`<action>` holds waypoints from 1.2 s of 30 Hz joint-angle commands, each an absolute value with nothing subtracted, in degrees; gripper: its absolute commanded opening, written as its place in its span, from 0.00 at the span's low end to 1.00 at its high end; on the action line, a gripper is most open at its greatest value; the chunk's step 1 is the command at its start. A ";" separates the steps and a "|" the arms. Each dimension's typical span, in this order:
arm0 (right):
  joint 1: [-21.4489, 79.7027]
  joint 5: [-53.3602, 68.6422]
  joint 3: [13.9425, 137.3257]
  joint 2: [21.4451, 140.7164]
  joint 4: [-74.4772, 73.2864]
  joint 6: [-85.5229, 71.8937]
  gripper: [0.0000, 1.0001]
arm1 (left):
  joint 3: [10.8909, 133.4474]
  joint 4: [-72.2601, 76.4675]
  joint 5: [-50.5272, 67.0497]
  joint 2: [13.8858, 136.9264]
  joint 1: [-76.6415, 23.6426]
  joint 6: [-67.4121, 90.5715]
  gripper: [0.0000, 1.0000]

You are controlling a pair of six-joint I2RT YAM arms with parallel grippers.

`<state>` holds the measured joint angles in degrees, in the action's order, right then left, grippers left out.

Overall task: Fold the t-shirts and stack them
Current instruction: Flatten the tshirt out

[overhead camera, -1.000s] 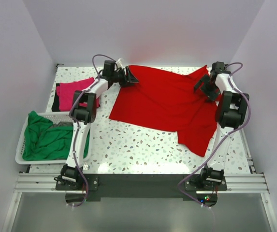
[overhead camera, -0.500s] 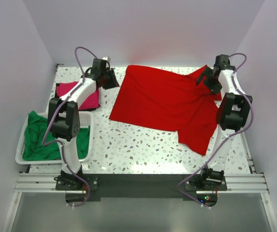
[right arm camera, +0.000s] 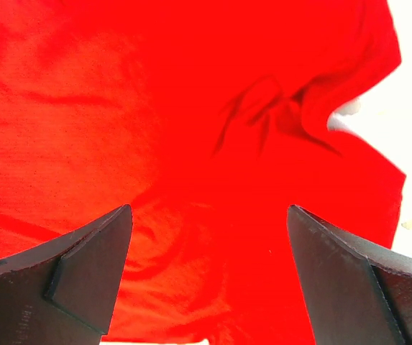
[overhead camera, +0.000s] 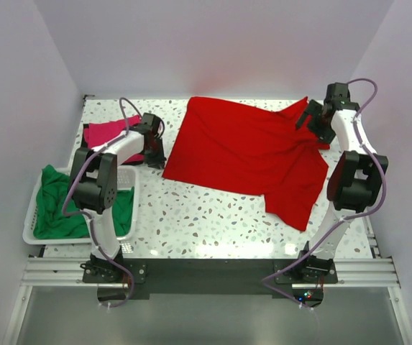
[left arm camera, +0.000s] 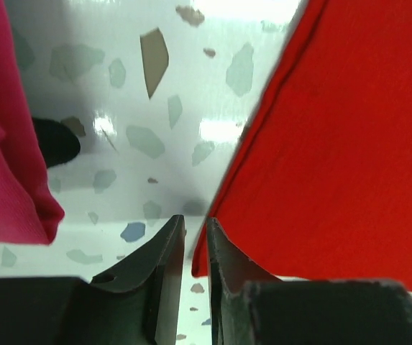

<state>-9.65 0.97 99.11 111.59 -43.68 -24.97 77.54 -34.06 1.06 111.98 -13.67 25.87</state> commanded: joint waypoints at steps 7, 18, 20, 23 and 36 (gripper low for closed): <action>-9.49 0.18 93.78 107.40 -42.63 -23.12 0.92 | 73.92 -34.72 2.02 105.21 -15.29 25.49 0.26; -9.49 0.18 92.11 106.26 -42.19 -23.11 0.92 | 72.42 -36.03 0.97 106.08 -16.44 26.54 0.29; -9.58 0.26 91.93 106.26 -42.27 -23.03 0.92 | 72.51 -36.30 1.05 106.26 -16.61 26.54 0.30; -9.58 0.26 91.58 105.91 -42.10 -23.20 0.92 | 72.42 -36.39 1.67 106.52 -16.87 26.81 0.31; -9.49 0.18 87.11 101.44 -45.26 -22.68 0.92 | 71.89 -34.80 2.46 110.21 -16.96 26.46 0.02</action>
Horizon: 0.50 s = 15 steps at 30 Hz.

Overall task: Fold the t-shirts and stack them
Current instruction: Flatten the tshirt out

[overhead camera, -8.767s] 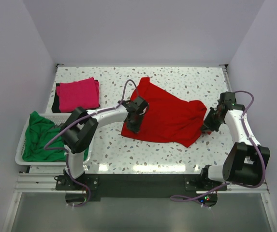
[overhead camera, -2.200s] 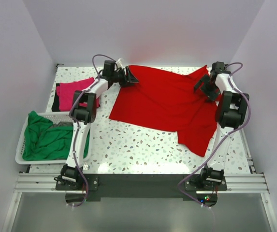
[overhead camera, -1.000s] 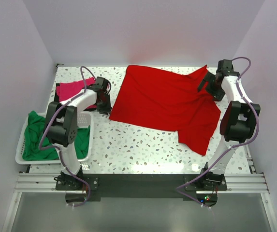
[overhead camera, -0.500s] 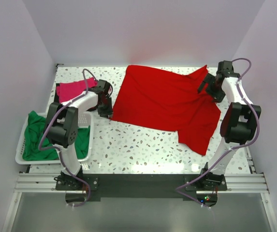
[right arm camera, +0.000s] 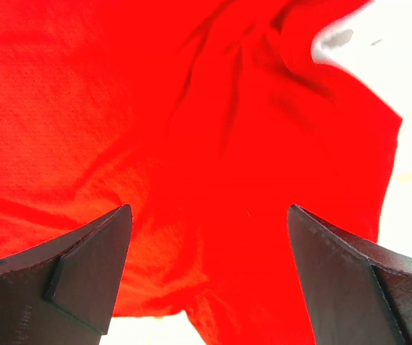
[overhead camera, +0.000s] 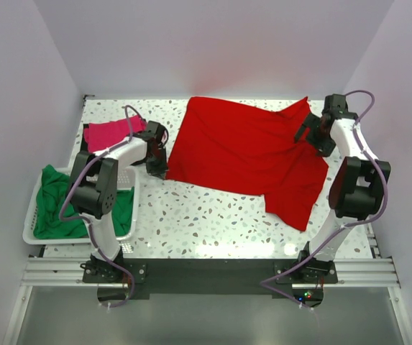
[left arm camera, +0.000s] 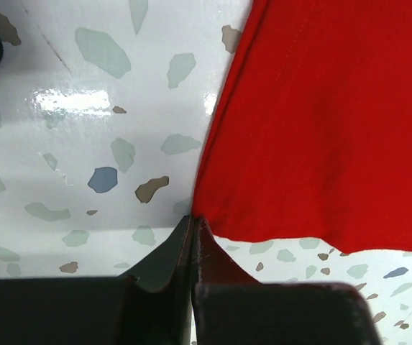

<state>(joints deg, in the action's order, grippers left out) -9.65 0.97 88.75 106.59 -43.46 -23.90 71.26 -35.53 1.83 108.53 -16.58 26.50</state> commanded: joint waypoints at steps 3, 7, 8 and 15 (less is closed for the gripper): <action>-9.49 0.18 81.67 97.40 -46.49 -22.59 0.92 | 71.89 -34.54 2.46 111.44 -16.79 25.76 0.00; -9.49 0.79 72.80 92.56 -49.12 -23.46 0.91 | 72.77 -34.89 1.85 112.15 -16.00 24.44 0.00; -9.49 0.79 71.38 91.33 -49.74 -23.90 0.91 | 73.21 -34.89 1.67 112.24 -15.30 24.17 0.00; -9.49 1.93 60.83 86.84 -51.07 -25.22 0.88 | 78.30 -35.60 3.42 114.69 -13.54 20.31 0.00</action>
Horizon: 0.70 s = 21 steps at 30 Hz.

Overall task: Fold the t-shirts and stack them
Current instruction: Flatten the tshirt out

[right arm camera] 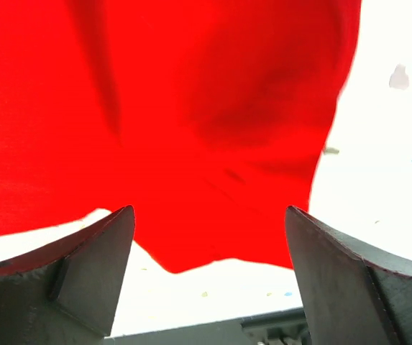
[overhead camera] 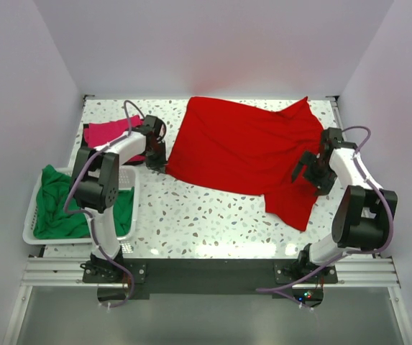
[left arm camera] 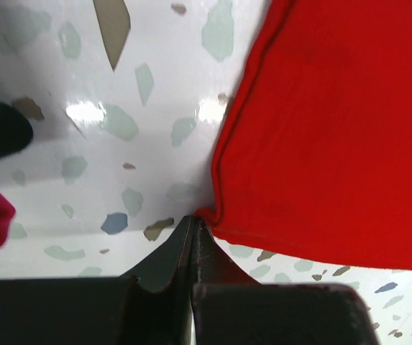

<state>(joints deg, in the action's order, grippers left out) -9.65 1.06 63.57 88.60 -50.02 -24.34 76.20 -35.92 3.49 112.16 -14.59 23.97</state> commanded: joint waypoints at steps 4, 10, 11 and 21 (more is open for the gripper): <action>-9.49 3.34 58.01 87.27 -47.47 -27.07 0.85 | 79.37 -35.33 4.74 116.19 -13.27 19.16 0.00; -9.40 3.52 60.11 92.89 -44.12 -28.12 0.84 | 79.45 -34.19 5.80 116.89 -12.31 18.54 0.00; -9.40 3.43 60.47 93.51 -43.60 -28.12 0.84 | 79.54 -33.84 6.06 116.89 -12.13 18.20 0.00; -9.23 3.78 64.68 101.59 -40.78 -28.48 0.84 | 82.87 -33.05 7.64 119.44 -10.20 16.88 0.00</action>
<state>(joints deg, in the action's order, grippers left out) -9.63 2.74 61.49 100.09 -43.13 -27.66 81.28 -34.94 8.56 116.16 -11.46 19.66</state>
